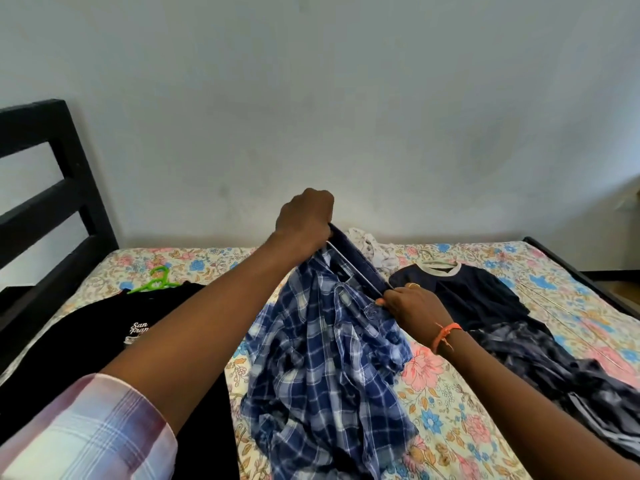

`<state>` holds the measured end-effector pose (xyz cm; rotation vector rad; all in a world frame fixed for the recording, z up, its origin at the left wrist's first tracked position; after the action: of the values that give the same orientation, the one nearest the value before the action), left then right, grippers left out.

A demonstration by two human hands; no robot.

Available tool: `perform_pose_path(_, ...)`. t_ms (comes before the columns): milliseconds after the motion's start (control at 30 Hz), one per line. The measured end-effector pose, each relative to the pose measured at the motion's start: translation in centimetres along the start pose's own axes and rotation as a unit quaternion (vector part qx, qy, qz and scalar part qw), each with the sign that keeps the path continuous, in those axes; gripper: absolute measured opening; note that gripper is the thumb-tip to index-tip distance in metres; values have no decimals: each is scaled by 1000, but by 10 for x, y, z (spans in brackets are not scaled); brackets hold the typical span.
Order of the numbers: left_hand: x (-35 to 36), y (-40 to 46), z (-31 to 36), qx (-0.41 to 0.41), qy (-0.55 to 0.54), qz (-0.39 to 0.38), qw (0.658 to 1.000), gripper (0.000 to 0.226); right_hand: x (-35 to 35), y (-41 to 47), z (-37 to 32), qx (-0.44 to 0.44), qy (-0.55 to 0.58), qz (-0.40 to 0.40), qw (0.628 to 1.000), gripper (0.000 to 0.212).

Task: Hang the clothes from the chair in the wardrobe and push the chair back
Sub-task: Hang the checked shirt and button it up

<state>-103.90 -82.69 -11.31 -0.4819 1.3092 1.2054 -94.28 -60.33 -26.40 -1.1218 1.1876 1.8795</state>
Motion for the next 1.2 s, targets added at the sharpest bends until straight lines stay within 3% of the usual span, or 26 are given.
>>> perform_pose_path(67, 5, -5, 6, 15, 66, 32, 997, 15, -1, -4, -1, 19, 17, -27, 999, 39)
perform_pose_path(167, 19, -16, 20, 55, 126, 53, 989, 27, -6, -2, -1, 70, 0, -138, 988, 39)
perform_pose_path(300, 39, -32, 41, 126, 105, 33, 986, 29, -19, 15, -17, 45, -88, -237, 966, 38)
perform_pose_path(433, 45, -38, 52, 112, 6, -6, 994, 17, -46, 34, -34, -14, -139, -142, 980, 31)
perform_pose_path(600, 31, -39, 50, 54, -183, -91, 977, 11, -86, 46, -44, -19, -144, -109, 983, 14)
perform_pose_path(633, 27, -41, 50, 58, -192, -104, 974, 11, -94, 47, -48, -19, -133, -128, 983, 16)
perform_pose_path(700, 25, -49, 45, 68, -179, -115, 975, 11, -104, 48, -40, 32, -102, -275, 955, 44)
perform_pose_path(733, 28, -53, 41, 65, -166, -111, 978, 12, -106, 47, -37, 28, -91, -300, 949, 46)
perform_pose_path(933, 48, -62, 17, 54, -191, -126, 972, 21, -112, 54, -12, 24, -2, -106, 994, 43)
perform_pose_path(1033, 43, -59, 17, 116, -168, -111, 973, 24, -120, 55, -1, 27, 13, -96, 995, 46)
perform_pose_path(1133, 39, -51, 9, 161, -35, -8, 986, 29, -116, 54, 6, 15, 18, -100, 995, 37)
perform_pose_path(1200, 39, -46, 3, 171, -12, -37, 984, 34, -124, 60, 6, 10, 75, -88, 993, 28)
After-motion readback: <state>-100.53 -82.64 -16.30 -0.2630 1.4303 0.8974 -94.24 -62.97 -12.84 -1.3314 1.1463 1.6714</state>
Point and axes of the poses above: each hand's wrist, its own y-axis towards the middle knuckle, its own x-axis out of the palm, z = x × y, the point moved 1 cm from there along y, towards the middle knuckle, and after that the axes turned 8 degrees about -x, right-handed, at the moved point
